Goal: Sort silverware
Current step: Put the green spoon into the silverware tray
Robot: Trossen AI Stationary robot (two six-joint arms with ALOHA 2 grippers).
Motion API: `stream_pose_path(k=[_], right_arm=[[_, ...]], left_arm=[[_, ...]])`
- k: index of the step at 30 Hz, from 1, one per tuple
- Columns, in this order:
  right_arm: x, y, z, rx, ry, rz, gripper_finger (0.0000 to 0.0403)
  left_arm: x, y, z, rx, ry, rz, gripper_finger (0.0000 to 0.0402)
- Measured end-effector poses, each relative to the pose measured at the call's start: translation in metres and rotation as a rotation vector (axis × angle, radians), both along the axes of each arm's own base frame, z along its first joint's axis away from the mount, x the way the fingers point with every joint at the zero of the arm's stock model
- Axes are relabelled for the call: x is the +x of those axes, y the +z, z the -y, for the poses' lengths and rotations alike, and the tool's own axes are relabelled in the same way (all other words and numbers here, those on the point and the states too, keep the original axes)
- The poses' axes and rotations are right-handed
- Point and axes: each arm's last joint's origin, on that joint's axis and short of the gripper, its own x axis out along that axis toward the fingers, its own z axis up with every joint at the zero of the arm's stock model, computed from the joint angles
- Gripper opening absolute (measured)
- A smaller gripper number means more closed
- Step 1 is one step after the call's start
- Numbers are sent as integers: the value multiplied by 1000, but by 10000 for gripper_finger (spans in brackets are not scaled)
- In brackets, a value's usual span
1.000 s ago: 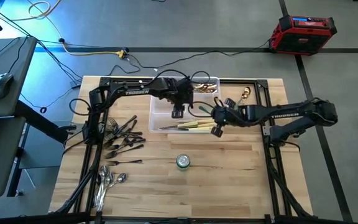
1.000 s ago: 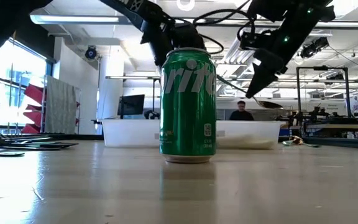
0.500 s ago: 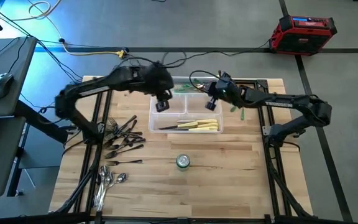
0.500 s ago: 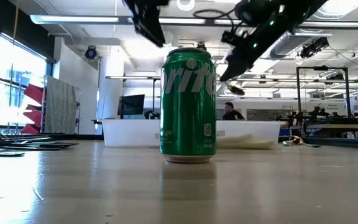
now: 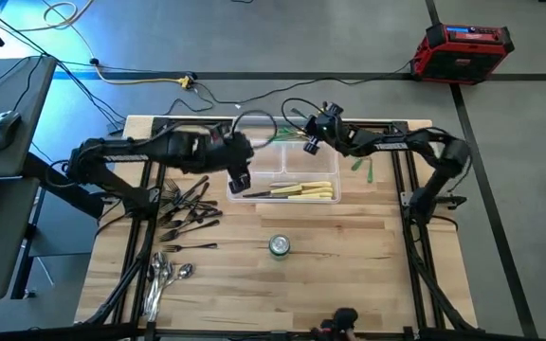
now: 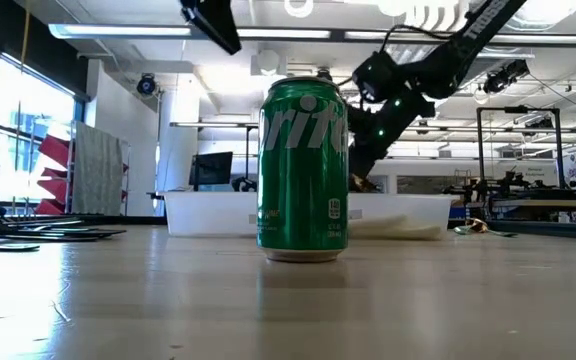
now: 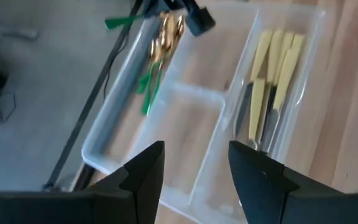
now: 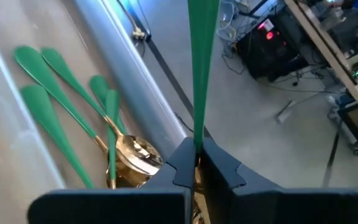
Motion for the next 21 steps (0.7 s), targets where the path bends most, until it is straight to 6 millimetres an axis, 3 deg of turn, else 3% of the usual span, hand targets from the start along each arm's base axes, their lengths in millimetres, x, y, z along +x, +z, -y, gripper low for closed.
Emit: stream_pose_path(k=[6, 12, 21], right_arm=[[6, -15, 18, 54, 1, -44, 0], [5, -15, 28, 85, 23, -82, 5], [6, -11, 29, 68, 32, -45, 119]], left_arm=[[-12, -33, 23, -56, 90, 24, 158], [-19, -64, 48, -55, 158, 62, 158], [-26, -92, 70, -18, 249, 168, 158]])
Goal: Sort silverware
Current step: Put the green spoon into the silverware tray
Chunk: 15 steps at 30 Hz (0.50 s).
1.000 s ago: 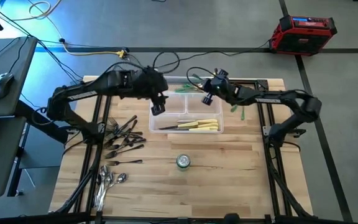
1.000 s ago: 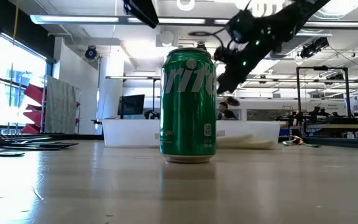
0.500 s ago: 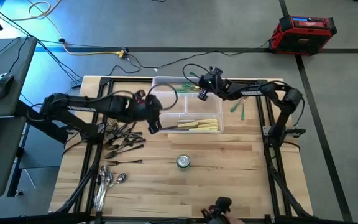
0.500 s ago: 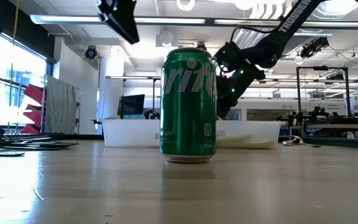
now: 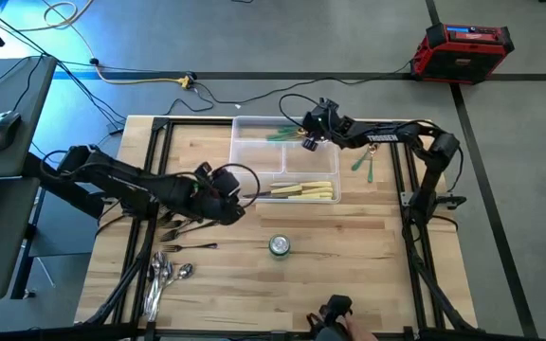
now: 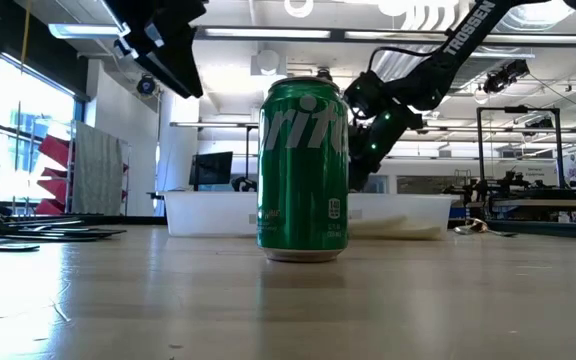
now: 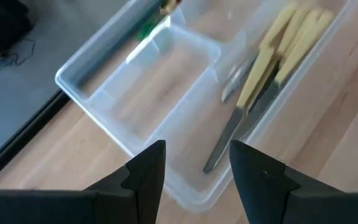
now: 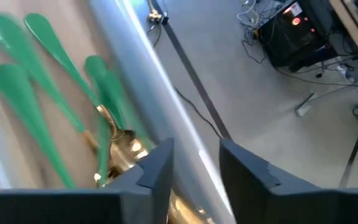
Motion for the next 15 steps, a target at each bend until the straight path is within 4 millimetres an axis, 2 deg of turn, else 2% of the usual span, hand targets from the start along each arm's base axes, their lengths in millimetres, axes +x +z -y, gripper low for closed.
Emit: stream_pose_path(k=[4, 8, 12, 15], right_arm=[[1, 12, -8, -35, 16, -9, 151], [-7, 43, -23, -57, 43, -10, 160], [-32, 82, -45, 16, 95, 5, 160], [-58, 102, -64, 154, 125, 15, 160]], left_arm=[[0, -13, 6, 35, 18, 60, 158], [2, -34, 10, 54, 25, 136, 158], [-1, -59, 14, -10, -20, 176, 158], [-7, -79, 17, -58, -64, 176, 158]])
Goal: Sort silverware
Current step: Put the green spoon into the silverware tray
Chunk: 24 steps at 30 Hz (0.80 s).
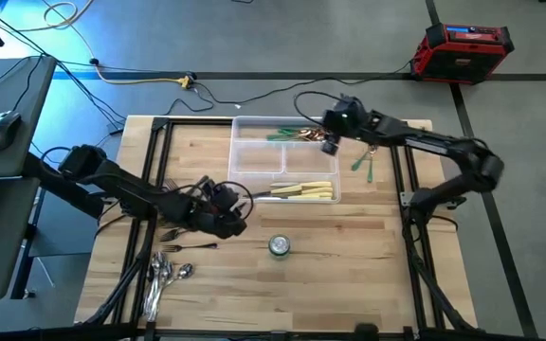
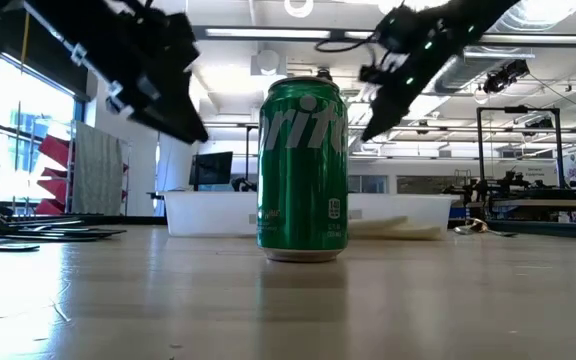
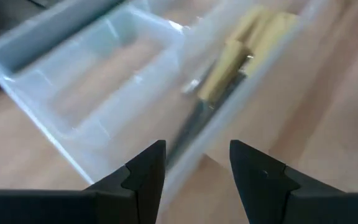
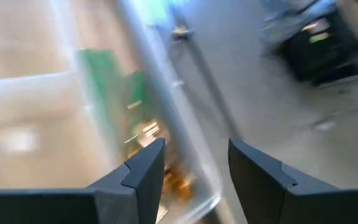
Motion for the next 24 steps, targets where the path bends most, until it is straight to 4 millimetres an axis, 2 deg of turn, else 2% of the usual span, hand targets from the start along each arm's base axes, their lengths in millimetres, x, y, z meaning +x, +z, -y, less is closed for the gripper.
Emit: stream_pose_path(k=[3, 5, 8, 10, 13, 17, 24], right_arm=[[-23, 11, -16, 118, -62, -8, 160], [-36, 14, -21, 203, -195, 10, 160], [-53, 7, -24, 364, -404, -21, 160], [-63, -1, -24, 418, -466, -96, 160], [-70, -13, -18, 412, -446, -190, 160], [-73, -27, -11, 391, -320, -344, 160], [-61, -68, 4, 370, -132, -673, 160]], left_arm=[[-6, -14, 2, -5, -24, 24, 158], [-9, -20, 3, 18, -42, 35, 158], [-11, -25, 3, 51, -51, 63, 158], [-10, -25, 4, 67, -79, 49, 158], [-9, -23, 5, 94, -125, 36, 158], [-6, -21, 6, 128, -171, 34, 158], [-3, -17, 8, 141, -224, 49, 158]])
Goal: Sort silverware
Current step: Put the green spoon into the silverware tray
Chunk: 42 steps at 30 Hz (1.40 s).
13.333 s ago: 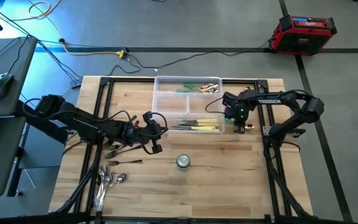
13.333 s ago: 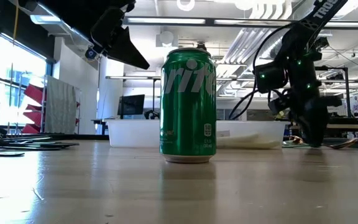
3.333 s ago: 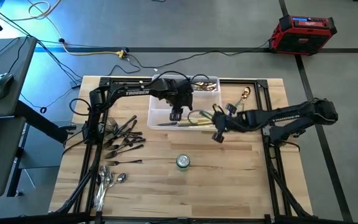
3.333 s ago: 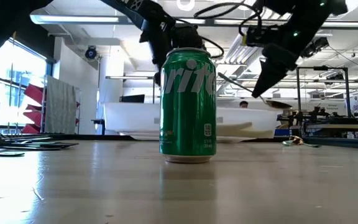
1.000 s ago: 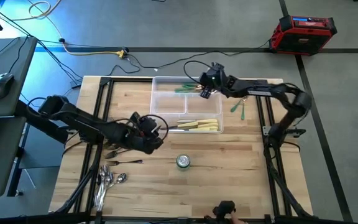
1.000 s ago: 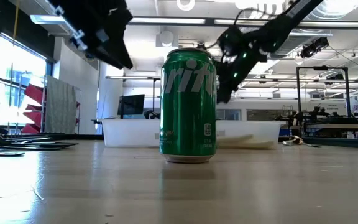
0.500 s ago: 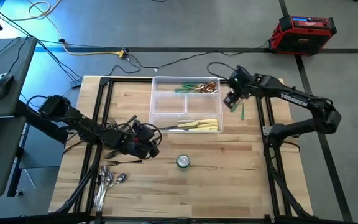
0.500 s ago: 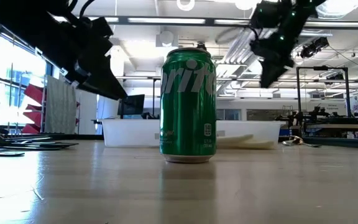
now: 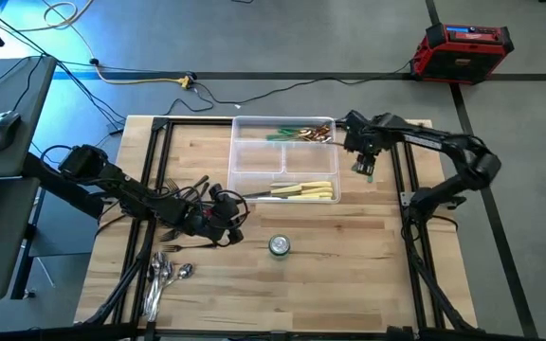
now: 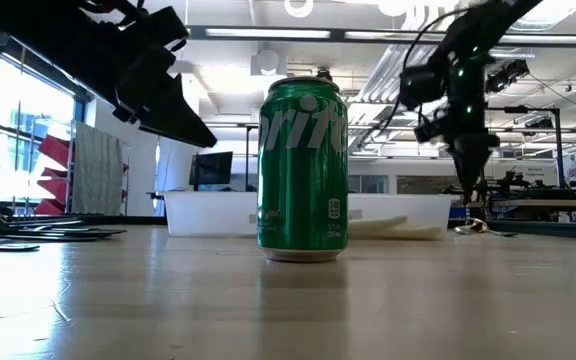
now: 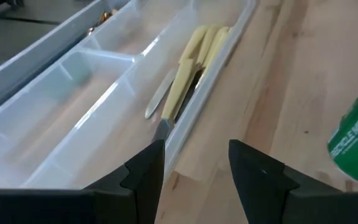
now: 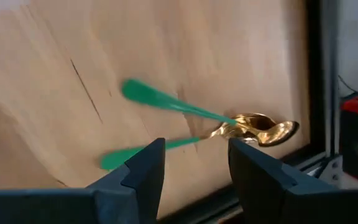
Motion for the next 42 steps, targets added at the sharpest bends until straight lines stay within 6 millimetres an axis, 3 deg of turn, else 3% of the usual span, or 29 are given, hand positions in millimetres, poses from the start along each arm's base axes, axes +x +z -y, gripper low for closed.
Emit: stream_pose_path(k=[5, 14, 18, 21, 24, 28, 34, 38, 42], right_arm=[[10, -32, 9, 24, 151, -207, 161], [22, -69, 27, 41, 279, -255, 156], [22, -75, 28, 62, 305, -279, 123], [23, -75, 28, 68, 286, -268, 70], [24, -72, 28, 21, 200, -231, 14], [20, -56, 25, -37, 62, -181, 2], [13, -13, 5, -180, -86, -87, 0], [11, 10, -16, -194, -63, -5, 0], [11, 15, -20, -164, -45, 37, 0]], left_arm=[[0, 0, 1, -17, -19, 0, 158], [-2, 0, 10, -56, -47, 11, 158], [-4, 0, 14, -67, -55, 18, 158], [-5, 0, 16, -68, -51, 25, 158], [-5, 0, 18, -72, -46, 33, 158], [-6, 0, 19, -75, -44, 36, 158], [-6, 0, 19, -76, -41, 38, 158], [-6, 0, 19, -77, -41, 40, 158], [-6, 0, 19, -72, -35, 43, 158]])
